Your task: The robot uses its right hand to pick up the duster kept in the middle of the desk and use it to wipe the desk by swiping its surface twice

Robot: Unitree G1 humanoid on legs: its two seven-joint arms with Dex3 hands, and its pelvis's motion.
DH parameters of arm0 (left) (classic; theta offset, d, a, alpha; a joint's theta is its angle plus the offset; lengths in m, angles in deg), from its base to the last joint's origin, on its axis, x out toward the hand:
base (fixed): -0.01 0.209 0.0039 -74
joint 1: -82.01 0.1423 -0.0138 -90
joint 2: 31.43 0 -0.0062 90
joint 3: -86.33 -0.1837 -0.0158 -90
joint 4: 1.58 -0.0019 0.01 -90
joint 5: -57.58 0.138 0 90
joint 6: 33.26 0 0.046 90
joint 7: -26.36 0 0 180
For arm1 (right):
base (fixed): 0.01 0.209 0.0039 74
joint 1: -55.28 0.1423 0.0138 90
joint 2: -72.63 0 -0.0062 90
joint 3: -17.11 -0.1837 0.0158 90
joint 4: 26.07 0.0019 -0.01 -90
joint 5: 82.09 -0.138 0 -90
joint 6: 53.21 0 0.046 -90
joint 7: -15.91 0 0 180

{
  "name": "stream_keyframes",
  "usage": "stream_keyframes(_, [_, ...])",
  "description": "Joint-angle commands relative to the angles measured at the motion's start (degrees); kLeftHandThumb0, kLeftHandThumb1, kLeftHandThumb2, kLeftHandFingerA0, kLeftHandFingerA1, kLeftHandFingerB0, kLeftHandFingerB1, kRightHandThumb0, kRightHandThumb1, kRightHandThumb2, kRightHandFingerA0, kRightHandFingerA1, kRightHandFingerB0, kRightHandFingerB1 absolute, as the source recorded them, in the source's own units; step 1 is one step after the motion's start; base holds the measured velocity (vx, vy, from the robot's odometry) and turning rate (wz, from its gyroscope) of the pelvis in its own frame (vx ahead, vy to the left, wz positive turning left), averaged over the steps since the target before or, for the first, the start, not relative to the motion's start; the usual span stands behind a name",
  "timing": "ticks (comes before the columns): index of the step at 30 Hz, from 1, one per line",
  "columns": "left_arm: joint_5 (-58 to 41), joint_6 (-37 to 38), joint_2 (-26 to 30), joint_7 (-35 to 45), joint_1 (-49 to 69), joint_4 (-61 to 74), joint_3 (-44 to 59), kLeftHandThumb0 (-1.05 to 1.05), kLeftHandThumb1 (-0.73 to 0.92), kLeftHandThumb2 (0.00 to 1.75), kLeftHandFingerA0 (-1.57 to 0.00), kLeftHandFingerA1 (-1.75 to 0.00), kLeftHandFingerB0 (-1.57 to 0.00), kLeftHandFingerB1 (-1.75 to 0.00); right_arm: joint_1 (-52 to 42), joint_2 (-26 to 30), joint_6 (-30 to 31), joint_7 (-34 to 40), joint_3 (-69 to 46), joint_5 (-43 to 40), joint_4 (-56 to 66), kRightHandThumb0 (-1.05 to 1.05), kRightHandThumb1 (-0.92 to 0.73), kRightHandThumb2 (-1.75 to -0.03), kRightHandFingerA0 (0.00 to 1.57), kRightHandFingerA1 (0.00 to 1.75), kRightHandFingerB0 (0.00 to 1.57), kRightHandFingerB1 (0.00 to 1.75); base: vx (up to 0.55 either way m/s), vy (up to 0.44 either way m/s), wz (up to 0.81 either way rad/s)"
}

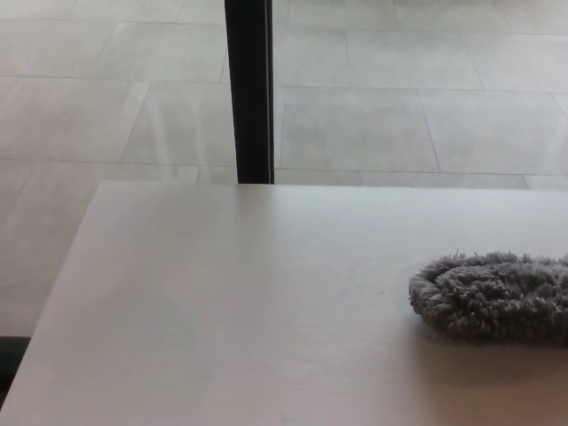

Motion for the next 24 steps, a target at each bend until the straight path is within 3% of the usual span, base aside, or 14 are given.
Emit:
stream_keyframes(1, [-0.4,-1.7,-1.0,-1.7,-0.2,-1.3,0.7,-0.56,0.85,0.65,-0.39,-0.58,-0.49,-0.45,-0.7,-9.8,-2.5,32.6,-30.3,-26.2,-19.3,-0.36,-0.74,-0.58,0.46,1.39,0.16,0.75,0.0,0.0,0.0])
stream_keyframes(2, [-0.5,-1.9,-1.0,-1.5,-0.2,-1.3,0.7,-0.57,0.86,0.66,-0.4,-0.6,-0.45,-0.45,-0.5,-9.8,-2.3,32.6,-30.7,-26.5,-19.4,-0.35,-0.71,-0.57,0.47,1.4,0.3,0.9,0.0,0.0,0.0])
stream_keyframes(4, [-1.4,-3.4,-1.0,-2.2,-0.5,-1.4,1.6,-0.55,0.83,0.65,-0.42,-0.6,-0.46,-0.45,-0.3,-10.8,-2.1,31.2,-31.4,-27.1,-19.0,-0.37,-0.75,-0.54,0.37,1.37,0.2,0.93,0.0,0.0,0.0])
stream_keyframes(7, [-2.2,-3.7,-0.6,-2.4,-0.2,-1.3,2.4,-0.55,0.91,0.67,-0.39,-0.59,-0.41,-0.45,-2.2,-12.6,-0.2,23.6,-30.4,-27.2,-18.7,-0.49,-0.8,-0.59,0.19,1.02,0.01,0.56,0.0,0.0,0.0])
stream_keyframes(8, [-2.9,-4.4,-0.5,-2.2,-0.3,-1.4,3.1,-0.55,0.91,0.67,-0.38,-0.58,-0.4,-0.45,-3.1,-13.0,0.2,21.5,-29.4,-26.4,-18.9,-0.6,-0.61,-0.89,0.24,0.78,0.04,0.55,0.0,0.0,0.0])
stream_keyframes(11, [-3.9,-5.8,-0.3,-2.0,-0.8,-1.8,4.4,-0.56,0.9,0.67,-0.36,-0.58,-0.39,-0.45,-5.0,-13.2,0.1,18.3,-27.5,-24.5,-20.0,-0.65,-0.59,-0.91,0.2,0.73,0.01,0.47,0.0,0.0,0.0])
stream_keyframes(12, [-5.1,-6.5,-0.3,-1.6,-0.9,-1.8,5.6,-0.6,0.88,0.66,-0.36,-0.61,-0.38,-0.44,-5.7,-13.2,0.2,16.3,-26.7,-24.2,-21.0,-0.39,-0.47,-1.03,0.06,0.59,0.0,0.54,0.0,0.0,0.0])
stream_keyframes(13, [-5.6,-6.8,-0.3,-1.5,-0.9,-1.8,6.2,-0.6,0.88,0.66,-0.36,-0.61,-0.38,-0.44,-6.0,-13.2,0.2,15.4,-26.3,-24.1,-21.5,-0.39,-0.47,-1.03,0.06,0.59,0.0,0.54,0.0,0.0,0.0])
stream_keyframes(14, [-6.1,-8.1,-0.3,-3.1,-1.4,-2.0,7.1,-0.59,0.86,0.66,-0.39,-0.6,-0.39,-0.43,-6.7,-13.3,-0.3,14.0,-25.3,-23.6,-21.7,-0.68,-0.7,-0.6,0.03,0.82,0.0,0.41,0.0,0.0,0.0])
stream_keyframes(15, [-7.3,-9.3,-0.4,-4.0,-2.0,-2.2,8.7,-0.55,0.86,0.65,-0.37,-0.61,-0.37,-0.45,-7.0,-13.4,0.1,13.5,-24.4,-23.1,-21.1,-0.68,-0.7,-0.6,0.04,0.82,0.0,0.4,0.0,0.0,0.0])
stream_keyframes(16, [-7.3,-9.6,-0.5,-4.8,-2.3,-2.3,9.0,-0.55,0.87,0.66,-0.37,-0.63,-0.36,-0.46,-7.2,-13.4,0.3,13.0,-23.2,-22.4,-20.7,-0.71,-0.56,-0.87,0.1,0.67,0.02,0.33,0.0,0.0,0.0])
stream_keyframes(17, [-7.1,-9.7,-0.5,-5.1,-2.4,-2.3,9.3,-0.55,0.87,0.66,-0.37,-0.63,-0.36,-0.46,-7.4,-13.4,0.2,12.9,-22.6,-22.4,-20.7,-0.71,-0.56,-0.87,0.1,0.67,0.02,0.33,0.0,0.0,0.0])
stream_keyframes(18, [-5.8,-9.5,-0.5,-6.7,-2.4,-2.2,8.5,-0.55,0.87,0.66,-0.37,-0.65,-0.34,-0.47,-8.0,-13.2,-0.8,12.2,-21.0,-21.3,-21.6,-0.66,-0.71,-0.61,0.1,0.74,0.0,0.33,0.0,0.0,0.0])
stream_keyframes(24, [-4.4,-9.8,-1.1,-11.6,-2.3,-1.4,8.9,-0.54,0.84,0.65,-0.42,-0.68,-0.36,-0.52,-10.9,-12.7,-5.7,11.5,-12.7,-20.1,-22.7,-0.49,-0.69,-0.6,0.38,0.81,0.17,0.52,0.0,0.0,0.0])
